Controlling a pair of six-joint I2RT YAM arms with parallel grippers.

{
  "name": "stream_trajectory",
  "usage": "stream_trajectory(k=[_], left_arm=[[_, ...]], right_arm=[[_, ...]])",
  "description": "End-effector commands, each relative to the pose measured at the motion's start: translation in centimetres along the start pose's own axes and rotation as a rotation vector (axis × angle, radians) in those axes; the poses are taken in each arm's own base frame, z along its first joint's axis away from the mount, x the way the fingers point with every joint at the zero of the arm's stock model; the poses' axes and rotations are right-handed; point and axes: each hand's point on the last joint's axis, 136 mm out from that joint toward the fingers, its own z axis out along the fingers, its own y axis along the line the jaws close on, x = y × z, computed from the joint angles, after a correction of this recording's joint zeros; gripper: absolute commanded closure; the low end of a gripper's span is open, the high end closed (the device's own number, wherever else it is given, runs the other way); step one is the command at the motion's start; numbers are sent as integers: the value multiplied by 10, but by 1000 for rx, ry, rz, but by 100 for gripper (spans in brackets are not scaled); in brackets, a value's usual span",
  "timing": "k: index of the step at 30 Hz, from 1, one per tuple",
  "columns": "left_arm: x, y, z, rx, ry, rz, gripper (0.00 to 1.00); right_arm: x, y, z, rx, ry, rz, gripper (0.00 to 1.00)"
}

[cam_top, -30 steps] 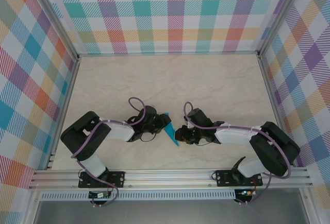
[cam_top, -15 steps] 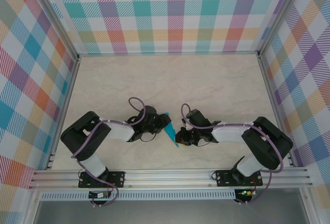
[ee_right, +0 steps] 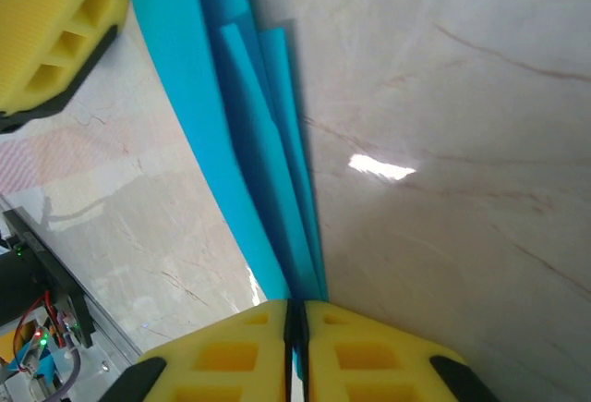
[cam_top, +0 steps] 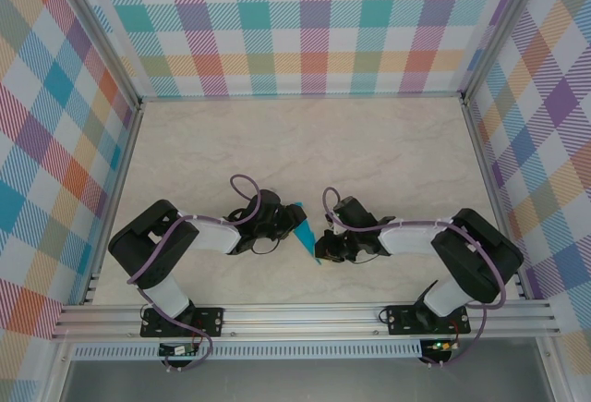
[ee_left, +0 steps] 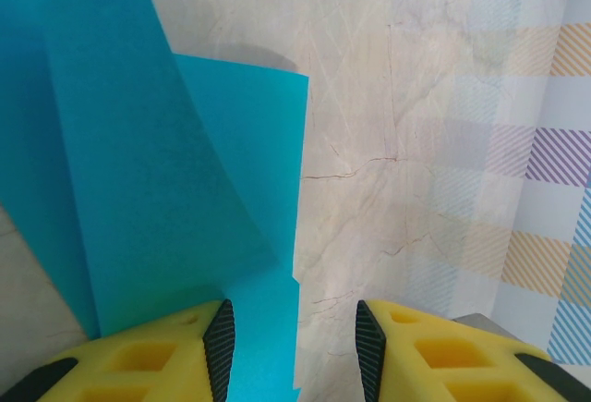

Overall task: Fold a paper plane with a square sheet of paper (pick it up from the middle)
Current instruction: Fold the wing for the fifth time at the center of the table.

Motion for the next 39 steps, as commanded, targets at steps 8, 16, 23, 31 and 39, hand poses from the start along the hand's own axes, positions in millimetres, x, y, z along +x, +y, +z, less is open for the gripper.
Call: stream_trajectory(k=[8,16,23,31,39], left_arm=[[10,44,0,-145,8,-7,58],[10,43,0,-142,11,-7,58],[10,41,0,-138,9,-7,58],[9,43,0,-143,7,-8,58],[9,45,0,-150,5,-13,58]], right_arm=[[6,10,-11,-1,38,-71,78],[-3,26,-12,-31,31,-104,72],[-4,12,-1,29,51,-77,79],[10,-10,5,75,89,-39,88],[22,-24,5,123,119,-31,86]])
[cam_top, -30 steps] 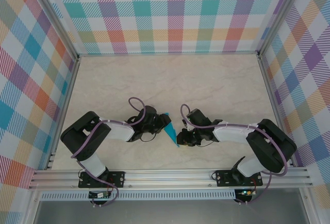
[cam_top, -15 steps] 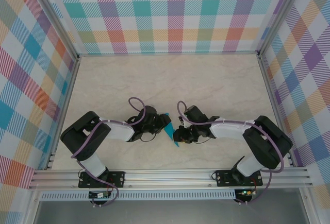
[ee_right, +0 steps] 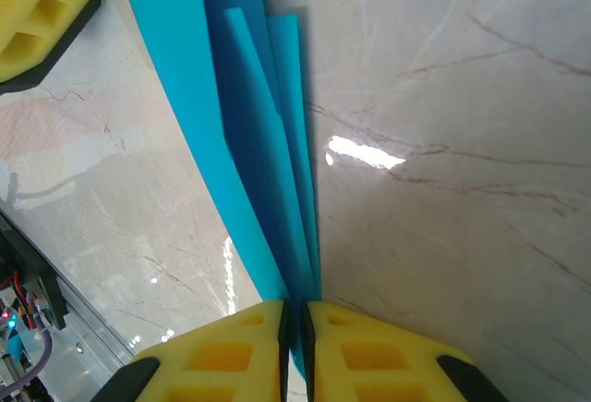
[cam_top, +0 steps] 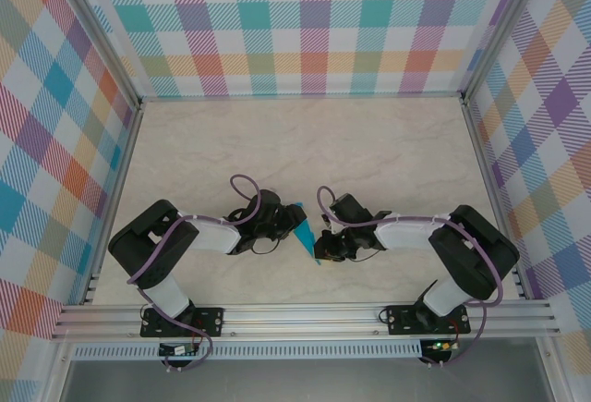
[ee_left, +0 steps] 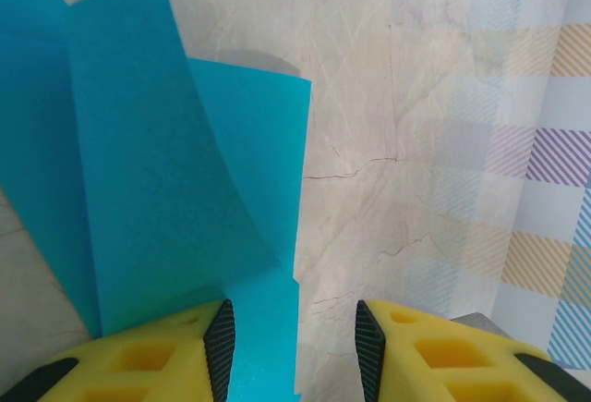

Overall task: Fold a paper plane with a square sheet of paper (pick it up from the middle)
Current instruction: Fold the wing for the fifth time at the center of the table.

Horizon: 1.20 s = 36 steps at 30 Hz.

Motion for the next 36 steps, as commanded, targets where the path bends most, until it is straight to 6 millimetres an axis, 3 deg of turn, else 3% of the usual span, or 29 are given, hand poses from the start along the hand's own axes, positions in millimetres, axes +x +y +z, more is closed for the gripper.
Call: stream_trajectory(k=[1,16,36], left_arm=[[9,44,0,-149,5,-14,58],[10,48,-1,-165,5,-15,59],[11,50,3,-168,18,-17,59]], right_arm=[[22,-23,5,82,67,20,88],[40,-49,2,271,119,3,87],[49,-47,-7,299,133,-9,87]])
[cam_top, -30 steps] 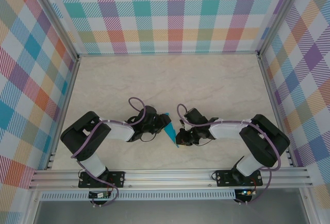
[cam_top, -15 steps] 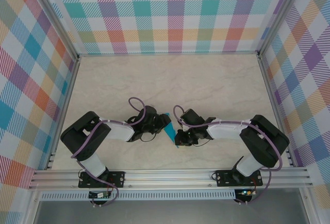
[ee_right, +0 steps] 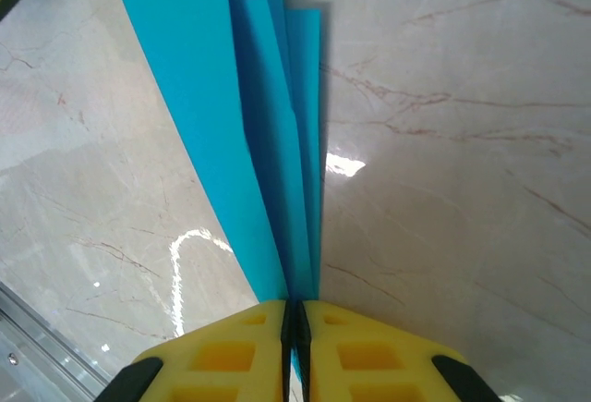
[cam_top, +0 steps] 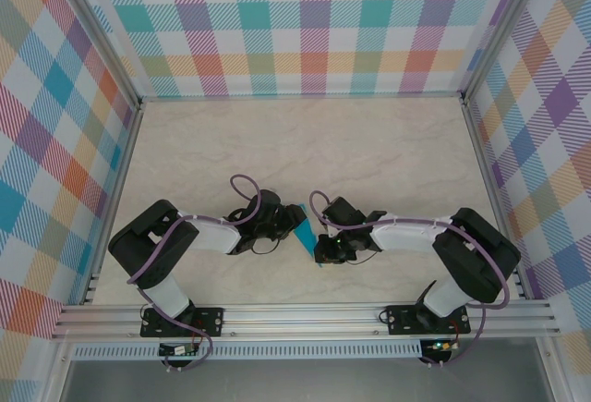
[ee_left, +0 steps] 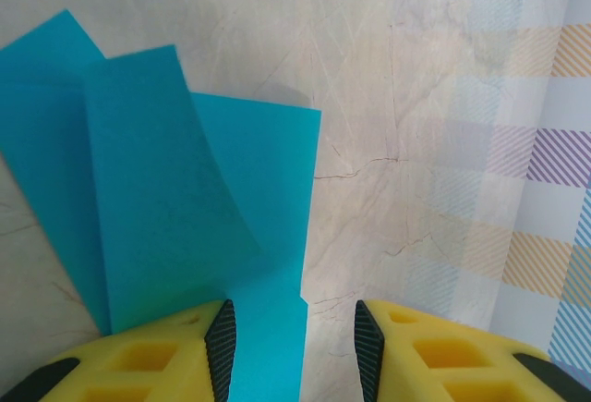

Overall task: Fold a paper plane with a square sheet of paper (pick it up from the middle)
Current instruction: Fold the wing for the fifth time at the center of the table.

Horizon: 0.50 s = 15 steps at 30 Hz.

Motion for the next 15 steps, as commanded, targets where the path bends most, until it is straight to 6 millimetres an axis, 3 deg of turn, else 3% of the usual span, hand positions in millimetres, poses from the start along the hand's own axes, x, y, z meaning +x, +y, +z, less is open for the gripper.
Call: stream_trajectory(k=[1,8,11,15], left_arm=[[12,49,3,-166,22,-17,59],[12,45,5,-151,31,-10,59],[12,44,5,-156,30,-7,59],[12,46,7,-170,34,-7,59]], right_arm=[[40,-39,1,153,137,39,88],[35,-41,8,191,154,79,90],[29,-31,9,155,148,79,89],[14,-9,-6,87,68,47,81]])
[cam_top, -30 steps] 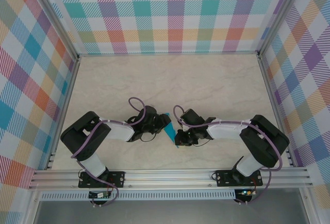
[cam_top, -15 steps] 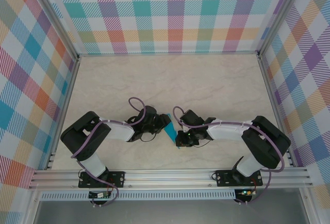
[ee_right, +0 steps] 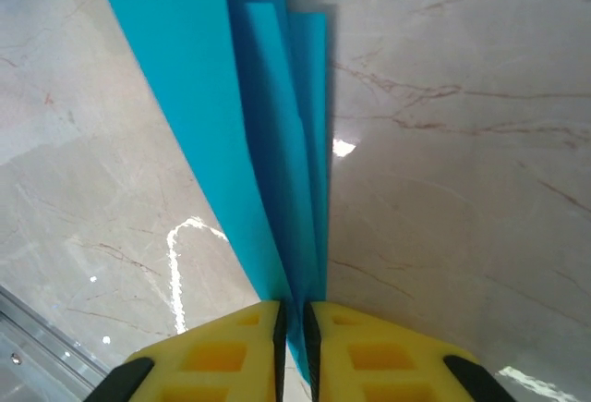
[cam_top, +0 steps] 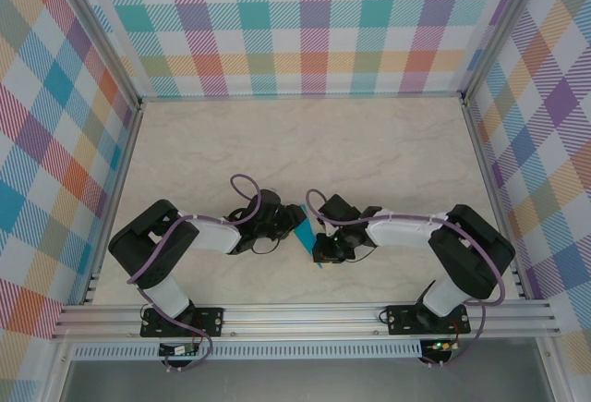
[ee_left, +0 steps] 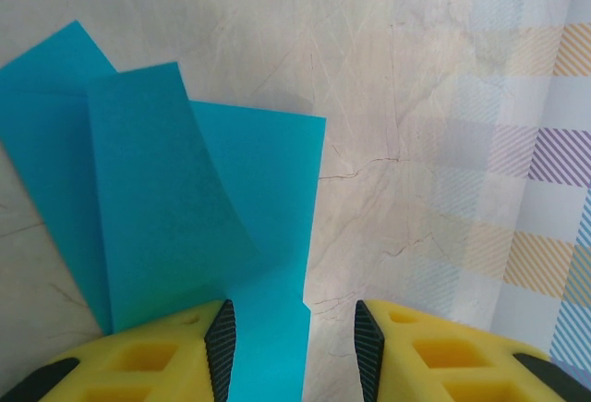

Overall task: Fold a paper plane with a square sheet of paper (pick it up from the middle)
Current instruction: Fold the wing for the fifth time at the center of the table.

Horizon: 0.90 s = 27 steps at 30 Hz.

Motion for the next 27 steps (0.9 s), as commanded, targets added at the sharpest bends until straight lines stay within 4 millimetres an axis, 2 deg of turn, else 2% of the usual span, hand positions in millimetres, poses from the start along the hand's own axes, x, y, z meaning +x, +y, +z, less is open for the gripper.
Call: stream_trajectory(k=[1,3,7,12,14,21,27], left_arm=[[12,48,7,-176,31,-7,59],[13,53,7,-190,33,-12,59],[14,56,7,-193,33,-16,59],[14,56,5,-194,33,-13,59],[14,56,6,-193,34,-12,59],[13,55,7,-191,34,-12,59],[14,55,7,-192,34,-12,59]], right_arm=[[12,-11,-9,59,16,19,80],[4,-9,-21,73,-41,19,71],[-6,-3,-38,45,-117,19,67],[-9,50,-39,-219,-89,-67,79],[-13,59,-33,-262,-70,-65,83],[-17,50,-7,-244,-16,-15,87],[-9,36,1,-262,7,17,86]])
